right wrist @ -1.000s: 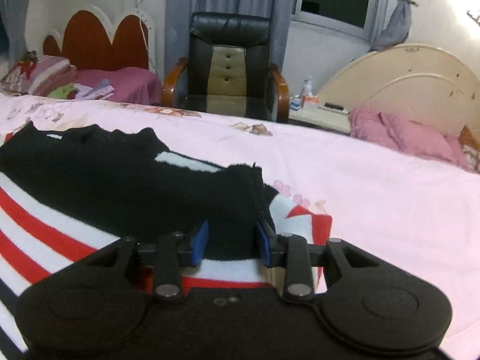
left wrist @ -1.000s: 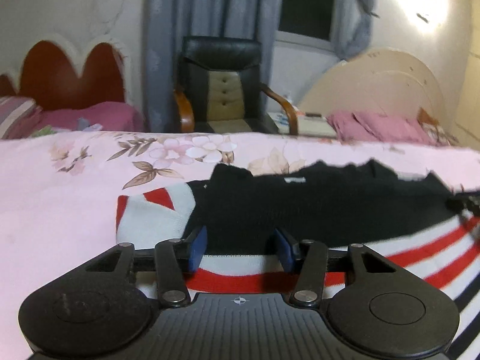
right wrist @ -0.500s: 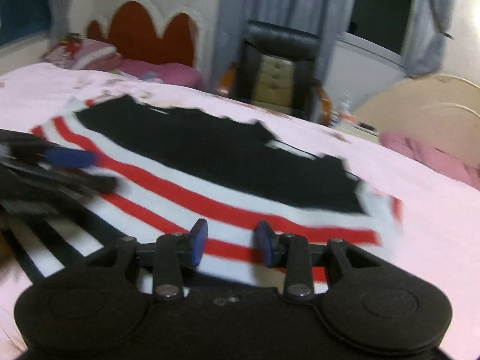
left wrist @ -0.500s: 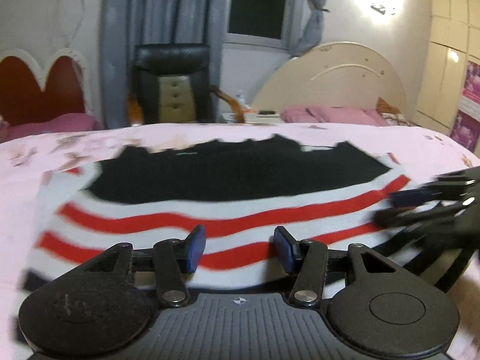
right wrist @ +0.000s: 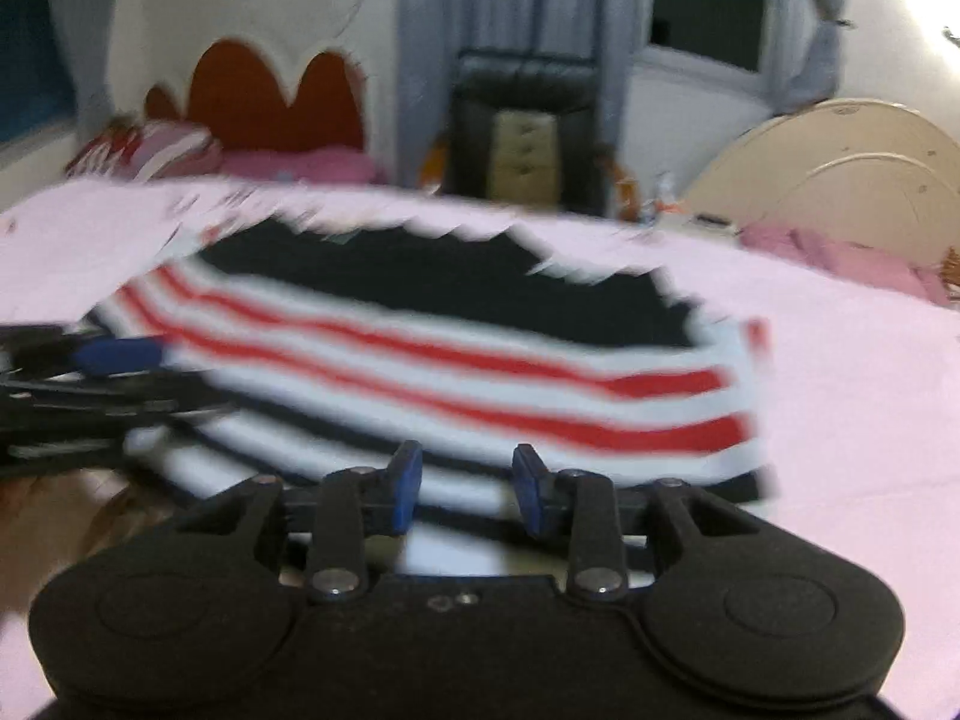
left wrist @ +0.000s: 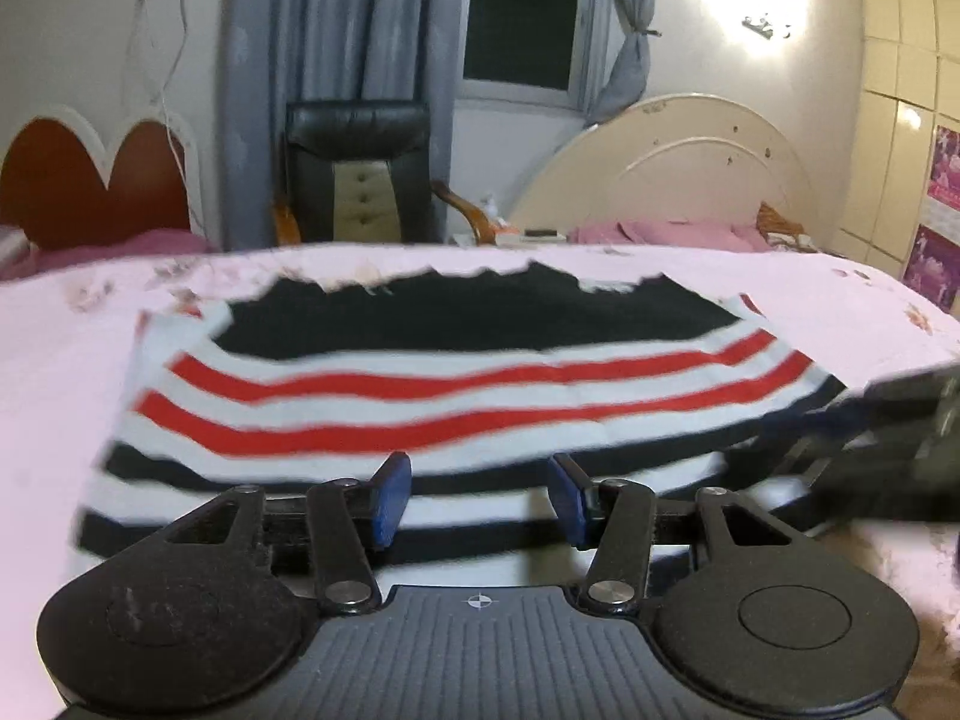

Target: Fold small clothes

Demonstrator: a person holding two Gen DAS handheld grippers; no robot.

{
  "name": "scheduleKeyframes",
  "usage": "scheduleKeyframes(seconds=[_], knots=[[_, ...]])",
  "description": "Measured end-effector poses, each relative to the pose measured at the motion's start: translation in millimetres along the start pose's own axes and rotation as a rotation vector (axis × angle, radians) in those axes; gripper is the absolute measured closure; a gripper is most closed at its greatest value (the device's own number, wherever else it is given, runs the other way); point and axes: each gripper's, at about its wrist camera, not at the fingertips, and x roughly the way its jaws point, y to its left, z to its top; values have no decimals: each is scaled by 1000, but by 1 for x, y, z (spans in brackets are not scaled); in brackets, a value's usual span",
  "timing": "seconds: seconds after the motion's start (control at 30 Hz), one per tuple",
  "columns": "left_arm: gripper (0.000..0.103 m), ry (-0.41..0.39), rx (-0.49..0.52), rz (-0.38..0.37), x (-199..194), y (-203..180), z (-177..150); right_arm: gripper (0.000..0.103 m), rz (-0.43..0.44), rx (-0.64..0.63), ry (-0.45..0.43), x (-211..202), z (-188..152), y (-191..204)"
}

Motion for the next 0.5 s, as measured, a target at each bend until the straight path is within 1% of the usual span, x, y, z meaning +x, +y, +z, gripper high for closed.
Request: scheduleKeyframes(seconds=[0.07,0.1,0.17,0.2,0.23,0.3,0.37,0.4,0.43,0.5], knots=[[52,16,-6,11,2,-3,-6,69,-29,-30,43,6,-10,17],[52,26,4,30,2,-2,-8,69,-47,-50,59,8,-14,21],[53,32,15,72,-5,7,-15,69,-68,-73,62,1,-22,19],[53,28,19,111,-10,13,-18,71,-73,-75,68,-4,-24,13],[53,30,16,169,-15,24,-22,71,-80,-75,74,-9,-28,8],[53,34,-33,235,-27,50,-28,71,-98,-81,77,-18,-39,-1],[53,43,-66,237,-33,69,-30,71,-81,-57,85,-20,-41,-13],[53,47,-62,240,-36,72,-28,72,-70,-32,88,-25,-39,-19],[53,46,-56,239,-38,74,-26,72,-78,-8,71,-33,-36,-23],[53,55,-52,230,-38,75,-25,71,-130,22,21,-43,-31,-36]])
